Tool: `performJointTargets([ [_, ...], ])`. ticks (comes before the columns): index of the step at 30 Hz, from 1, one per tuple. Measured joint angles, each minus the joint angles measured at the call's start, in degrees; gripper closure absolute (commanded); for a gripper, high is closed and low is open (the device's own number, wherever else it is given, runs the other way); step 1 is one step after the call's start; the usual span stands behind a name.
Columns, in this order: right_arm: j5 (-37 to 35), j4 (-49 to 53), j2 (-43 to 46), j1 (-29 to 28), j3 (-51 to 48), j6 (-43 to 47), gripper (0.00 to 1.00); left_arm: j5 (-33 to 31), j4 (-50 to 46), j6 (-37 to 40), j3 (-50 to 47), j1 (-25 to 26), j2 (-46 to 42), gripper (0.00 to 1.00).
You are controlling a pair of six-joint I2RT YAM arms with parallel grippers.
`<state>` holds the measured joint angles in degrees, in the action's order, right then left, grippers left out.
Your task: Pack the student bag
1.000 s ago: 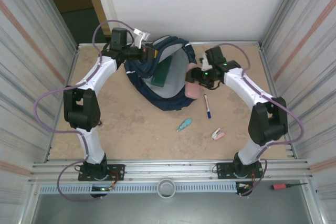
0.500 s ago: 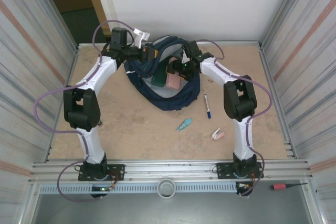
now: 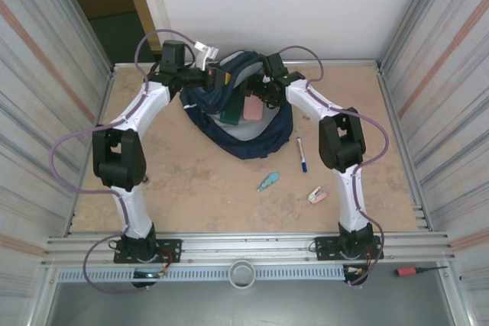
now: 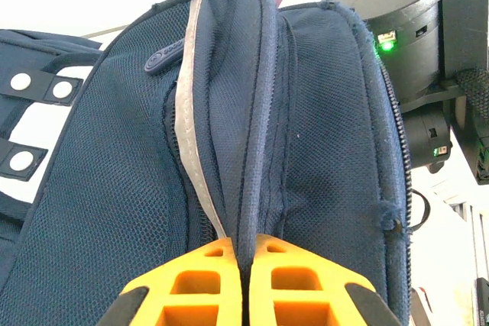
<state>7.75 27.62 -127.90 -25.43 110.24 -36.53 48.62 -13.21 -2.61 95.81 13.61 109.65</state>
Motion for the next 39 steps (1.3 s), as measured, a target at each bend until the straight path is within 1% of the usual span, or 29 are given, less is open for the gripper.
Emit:
performJointTargets([
  [3, 2.14, -1.99, 1.86, 0.2, -3.02, 1.03, 0.1, -0.02, 0.0, 0.02, 0.0, 0.0, 0.0, 1.0],
  [6, 6.38, -5.14, 7.34, 0.63, -10.82, 1.4, 0.11, -0.07, -0.02, 0.02, 0.0, 0.02, 0.0, 1.0],
  [9, 11.52, -9.75, 14.84, 1.36, -19.89, 1.07, 0.12, -0.22, 0.02, 0.0, -0.07, 0.26, 0.0, 1.0],
  [13, 18.69, -17.16, 25.88, 4.55, -33.07, -0.37, 0.15, -0.17, 0.48, 0.0, -1.09, 0.39, 0.0, 1.0],
  [14, 19.45, -18.27, 27.67, 5.55, -35.28, -0.42, 0.16, -0.17, 0.72, 0.0, -1.42, 0.39, 0.0, 1.0],
  [16, 18.8, -19.21, 30.12, 7.19, -38.69, -0.39, 0.17, -0.17, 1.51, -0.04, -2.21, 0.39, -0.11, 1.0],
  [18, 15.06, -17.84, 30.67, 8.17, -39.93, -0.33, 0.19, -0.2, 2.8, -0.2, -3.54, 0.39, -0.5, 1.0],
  [22, 5.95, -13.81, 28.63, 7.5, -38.42, 0.98, 0.27, -0.87, 4.52, -0.37, -7.61, 0.55, -2.27, 1.0],
  [26, 1.79, -10.62, 20.17, 6.34, -30.08, 2.56, 0.44, -3.13, 6.54, -0.92, -12.41, 0.9, -5.07, 1.0],
  [29, -0.74, -8.68, 14.56, 5.4, -25.33, 4.11, 0.54, -5.31, 7.28, -1.38, -15.8, 0.94, -7.91, 1.0],
  [33, 0.9, -7.32, 10.21, 4.72, -21.84, 6.54, 0.62, -8.72, 8.48, -2.84, -20.59, 1.18, -11.93, 1.0],
  [35, 3.52, -6.08, 7.58, 4.66, -18.25, 7.74, 0.64, -10.69, 9.53, -3.74, -23.47, 1.92, -13.99, 1.0],
  [39, 10.27, -2.95, 0.66, 4.83, -6.58, 10.29, 0.65, -16.33, 10.75, -5.95, -27.1, 4.72, -16.39, 1.0],
])
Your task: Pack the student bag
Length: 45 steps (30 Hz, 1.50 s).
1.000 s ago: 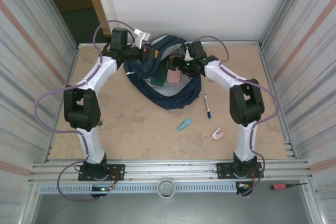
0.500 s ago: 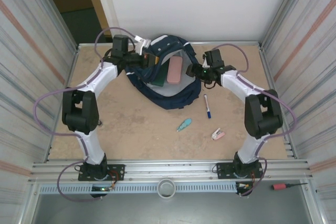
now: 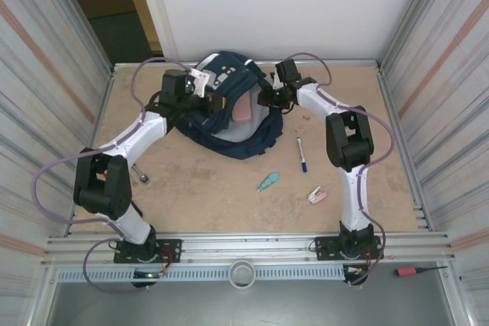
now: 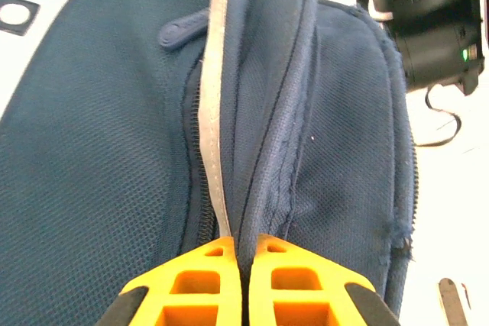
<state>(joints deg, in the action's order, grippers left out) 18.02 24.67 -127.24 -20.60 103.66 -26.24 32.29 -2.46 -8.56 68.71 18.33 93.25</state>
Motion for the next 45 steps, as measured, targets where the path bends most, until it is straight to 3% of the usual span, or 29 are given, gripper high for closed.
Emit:
performJointTargets([
  [6, 5.11, 0.02, -0.92, 2.05, 4.87, 1.22, 0.63, -7.69, 2.23, -5.2, 1.33, 3.76, 2.4, 0.92],
  [8, 5.86, -1.03, 1.84, 4.37, 0.74, 0.83, 0.62, -8.72, 2.27, -6.36, 4.92, 4.55, 5.68, 0.86],
  [14, 3.32, -3.82, 16.87, 12.39, -19.15, -0.85, 0.53, -9.6, 2.01, -5.92, 11.61, 5.42, 10.16, 0.5],
  [18, 0.42, -6.91, 27.15, 8.04, -28.09, -1.57, 0.49, -12.79, 3.98, -5.62, 2.16, 3.54, 1.81, 0.4],
  [22, 0.02, -11.41, 29.92, -3.34, -29.9, -1.66, 0.5, -13.92, 7.93, -11.1, -13.49, -6.47, -9.46, 0.38],
  [25, 1.07, -13.51, 27.58, -11.21, -28.94, -1.66, 0.55, -13.49, 9.66, -15.82, -19.02, -15.45, -10.38, 0.37],
  [27, 1.36, -14.47, 24.52, -14.38, -27.63, -1.79, 0.58, -12.52, 9.55, -17.97, -19.91, -18.56, -8.66, 0.37],
  [33, 0.81, -15.17, 17.62, -14.05, -27.36, -2.93, 0.64, -9.14, 9.77, -19.96, -18.49, -18.21, -1.64, 0.38],
  [41, -0.31, -15.02, 17.0, -10.1, -27.39, -0.59, 0.69, -7.89, 9.97, -20.37, -16.37, -17.2, 3.87, 0.4],
  [45, -1.64, -14.08, 17.0, -8.07, -27.36, 3.52, 0.71, -7.89, 10.25, -20.87, -15.82, -16.41, 5.25, 0.46],
])
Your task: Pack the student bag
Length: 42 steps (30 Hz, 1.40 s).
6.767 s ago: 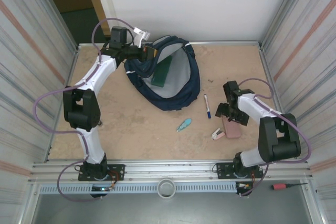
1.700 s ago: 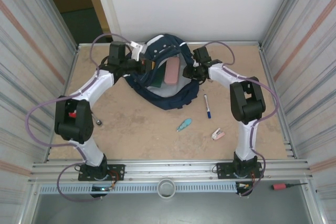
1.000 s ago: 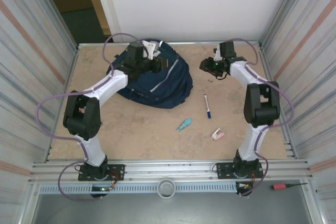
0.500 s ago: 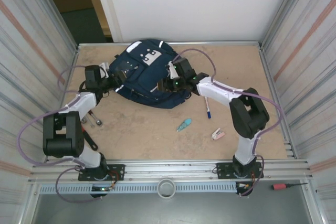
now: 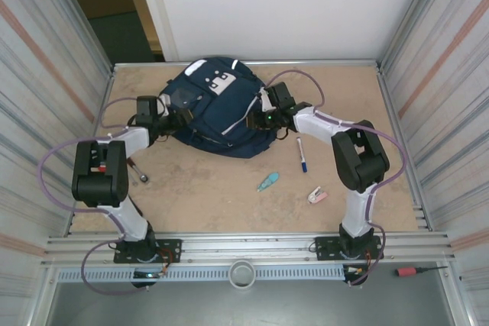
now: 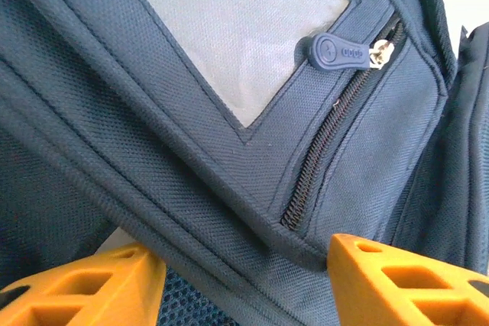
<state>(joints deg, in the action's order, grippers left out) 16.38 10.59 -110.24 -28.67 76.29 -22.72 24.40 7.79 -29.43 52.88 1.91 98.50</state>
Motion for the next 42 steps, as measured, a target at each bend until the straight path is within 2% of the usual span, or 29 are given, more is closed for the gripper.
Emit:
performJointTargets([
  [3, -1.81, 1.16, -0.04, 0.74, 0.09, 3.19, 0.72, 0.02, 0.13, -0.24, 0.81, 0.11, 1.86, 0.52],
  [8, -2.84, 3.19, -0.44, 1.09, 1.79, 5.42, 0.7, 0.17, 0.83, -0.85, 1.11, 0.15, 3.1, 0.72],
  [14, -1.46, 2.32, 1.55, 0.39, 0.15, 3.8, 0.63, 0.28, 2.49, -1.97, 0.59, 0.37, 3.08, 0.91],
  [19, -1.14, 1.22, 7.32, -3.63, -3.96, 1.01, 0.62, 0.72, 5.57, -3.1, -1.25, 0.37, 2.84, 1.0],
  [24, 0.63, -0.5, 11.52, -7.43, -9.73, -1.81, 0.65, 1.18, 7.45, -4.09, -2.54, 0.35, 2.08, 1.0],
  [31, 1.64, -0.72, 6.88, -6.16, -12.63, -3.82, 0.69, 1.55, 8.81, -5.51, -4.81, 0.42, -0.13, 1.0],
  [42, 2.69, 3.32, -3.91, 2.99, 1.42, -3.63, 0.71, 0.59, 13.11, -13.77, -12.79, 3.15, -6.14, 1.0],
])
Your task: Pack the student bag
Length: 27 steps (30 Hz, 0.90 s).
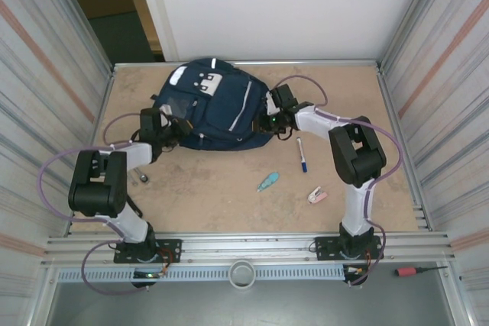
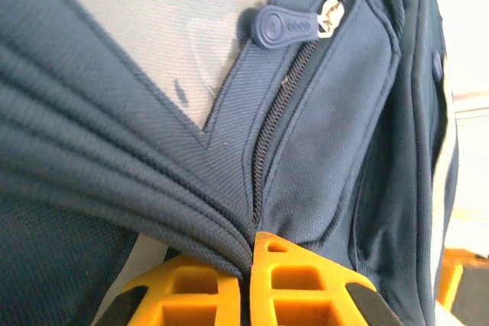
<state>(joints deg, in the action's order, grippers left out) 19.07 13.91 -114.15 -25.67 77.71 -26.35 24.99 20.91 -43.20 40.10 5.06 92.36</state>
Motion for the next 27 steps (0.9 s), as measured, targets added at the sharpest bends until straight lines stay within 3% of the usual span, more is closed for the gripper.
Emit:
performJointTargets([
  [6, -2.27, 1.44, 0.2, 2.21, 3.41, 0.35, 0.65, -4.28, 2.34, -7.15, -3.63, 3.89, -3.43, 1.0],
  [9, -4.92, 0.76, 4.57, 1.62, -0.13, 0.55, 0.57, -6.23, 2.56, -9.44, -5.03, 5.33, -5.29, 1.0],
  [12, -7.17, 0.42, 10.32, -2.08, -4.63, 0.66, 0.45, -7.54, 1.9, -10.23, -5.35, 5.79, -6.71, 1.0],
  [15, -7.26, -0.96, 13.38, -8.48, -6.29, -0.24, 0.39, -8.13, 1.75, -10.58, -5.35, 5.99, -7.19, 1.0],
  [21, -2.8, -6.05, 9.7, -19.26, -4.04, -3.26, 0.41, -8.22, 1.68, -10.69, -5.35, 6.08, -7.19, 1.0],
  [27, -0.55, -9.11, 1.55, -20.81, 1.18, -5.77, 0.54, -8.39, 1.7, -10.69, -5.35, 6.23, -7.19, 1.0],
])
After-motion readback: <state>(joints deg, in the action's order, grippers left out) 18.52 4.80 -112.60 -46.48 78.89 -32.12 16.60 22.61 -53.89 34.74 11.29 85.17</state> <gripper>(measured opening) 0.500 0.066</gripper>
